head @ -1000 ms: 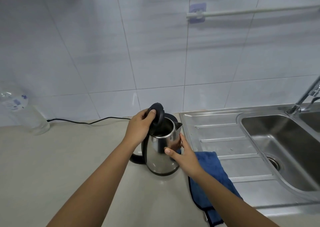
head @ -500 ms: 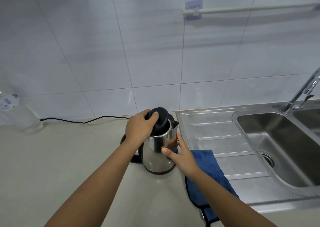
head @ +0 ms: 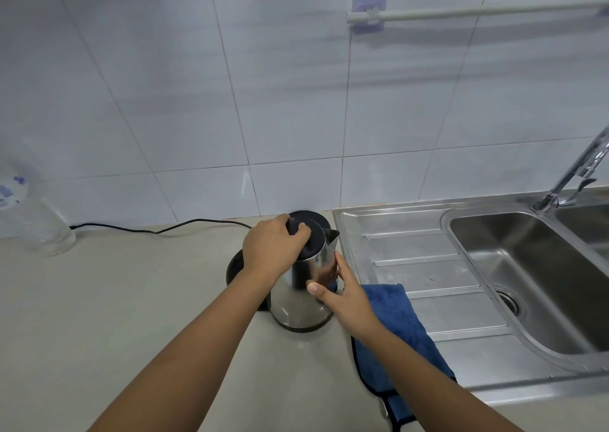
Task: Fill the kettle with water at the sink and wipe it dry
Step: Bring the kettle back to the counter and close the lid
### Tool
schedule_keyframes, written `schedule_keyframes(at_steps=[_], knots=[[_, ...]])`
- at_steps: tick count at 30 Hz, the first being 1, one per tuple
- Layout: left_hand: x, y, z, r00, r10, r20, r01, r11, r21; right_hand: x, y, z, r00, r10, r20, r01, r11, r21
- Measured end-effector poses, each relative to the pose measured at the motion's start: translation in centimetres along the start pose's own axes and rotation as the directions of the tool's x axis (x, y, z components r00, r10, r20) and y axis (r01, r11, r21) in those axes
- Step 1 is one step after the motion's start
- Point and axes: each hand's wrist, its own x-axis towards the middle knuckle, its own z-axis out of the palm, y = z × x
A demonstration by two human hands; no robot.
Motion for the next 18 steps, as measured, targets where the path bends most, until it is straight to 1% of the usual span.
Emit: schedule_keyframes(at_steps=[4,7,9,10,12,13,14,15,16,17,18], knots=[[-0.2,0.4,0.0,1.000,-0.005,0.025,0.004,0.997,0.075,0.0,0.1,-0.1,1.000,0.029,-0.006,-0.029,1.000,-0.006],[-0.4,0.3,-0.2,0.999,0.002,0.035,-0.005,0.997,0.076,-0.2,-0.2,-0.2,0.999,0.043,0.002,-0.043,0.999,-0.025],[-0.3,0.1,-0.6,0.999,0.016,0.048,-0.018,0.999,0.030,-0.4,-0.9,-0.3,0.998,0.059,0.022,-0.058,0.998,-0.036],[-0.2,-0.1,-0.9,0.998,0.022,0.054,-0.021,1.000,-0.013,-0.7,-1.2,-0.5,0.997,0.073,0.028,-0.071,0.995,-0.075],[0.0,-0.6,-1.6,0.999,0.017,0.046,-0.011,0.990,-0.142,-1.5,-1.5,-1.2,0.995,0.094,0.026,-0.088,0.979,-0.182],[0.1,-1.1,-2.0,0.999,0.014,0.030,-0.009,0.982,-0.187,-1.9,-1.1,-1.7,0.995,0.094,-0.009,-0.093,0.954,-0.285],[-0.1,-1.8,-2.3,1.000,0.017,0.011,-0.014,0.978,-0.207,-2.2,-0.5,-2.2,0.993,0.100,-0.055,-0.114,0.892,-0.437],[-0.2,-2.9,-2.5,1.000,0.014,-0.002,-0.014,0.975,-0.224,-2.6,0.2,-2.8,0.985,0.139,-0.102,-0.172,0.787,-0.593],[-0.5,-4.0,-2.6,1.000,-0.003,-0.010,0.001,0.966,-0.258,-3.0,0.9,-3.4,0.967,0.198,-0.159,-0.252,0.666,-0.702],[-0.8,-5.3,-2.5,0.999,-0.040,-0.006,0.036,0.949,-0.312,-3.5,1.6,-4.0,0.937,0.274,-0.216,-0.338,0.561,-0.755],[-1.1,-6.4,-2.3,0.996,-0.085,0.010,0.082,0.922,-0.378,-4.2,2.2,-4.6,0.899,0.351,-0.260,-0.413,0.488,-0.769]])
